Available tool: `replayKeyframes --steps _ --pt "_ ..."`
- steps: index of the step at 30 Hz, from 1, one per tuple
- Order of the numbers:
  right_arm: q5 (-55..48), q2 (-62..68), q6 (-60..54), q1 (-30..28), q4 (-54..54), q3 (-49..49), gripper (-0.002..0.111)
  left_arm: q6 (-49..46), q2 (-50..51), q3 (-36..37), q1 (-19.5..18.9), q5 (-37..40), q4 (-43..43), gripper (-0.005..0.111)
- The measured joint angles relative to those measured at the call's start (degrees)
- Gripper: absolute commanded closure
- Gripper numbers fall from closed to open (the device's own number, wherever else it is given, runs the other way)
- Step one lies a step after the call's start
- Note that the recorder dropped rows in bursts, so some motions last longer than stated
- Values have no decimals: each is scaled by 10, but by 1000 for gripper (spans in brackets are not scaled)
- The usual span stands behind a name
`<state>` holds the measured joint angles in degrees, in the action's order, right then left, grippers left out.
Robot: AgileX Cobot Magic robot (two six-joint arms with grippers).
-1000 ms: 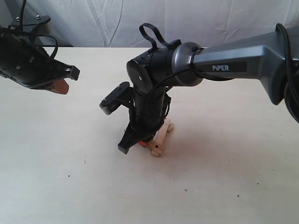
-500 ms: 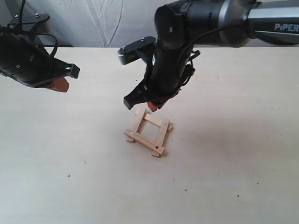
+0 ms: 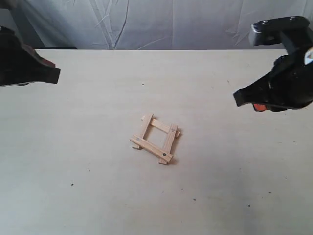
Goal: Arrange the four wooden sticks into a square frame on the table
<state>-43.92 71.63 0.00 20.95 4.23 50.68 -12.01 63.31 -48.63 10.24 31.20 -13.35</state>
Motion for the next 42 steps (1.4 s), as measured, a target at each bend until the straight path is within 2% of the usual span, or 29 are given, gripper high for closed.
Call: replayKeyframes --steps 4,9,18,24,35,42 --pt "65 -145 0 0 -7 -70 108 0 -137 73 0 -28 2 107" --pt "116 -267 0 0 -7 -130 108 0 -276 138 0 -42 2 107" --pt "139 -418 0 0 -7 -211 108 0 -457 217 0 -58 -1 107" --pt "133 -457 0 0 -7 -213 108 0 -493 218 0 -61 -1 107" --pt "133 -462 0 -4 10 -213 108 0 -497 218 0 -61 -1 107" --pt "133 -502 0 -74 51 -213 108 0 -497 218 0 -61 1 107"
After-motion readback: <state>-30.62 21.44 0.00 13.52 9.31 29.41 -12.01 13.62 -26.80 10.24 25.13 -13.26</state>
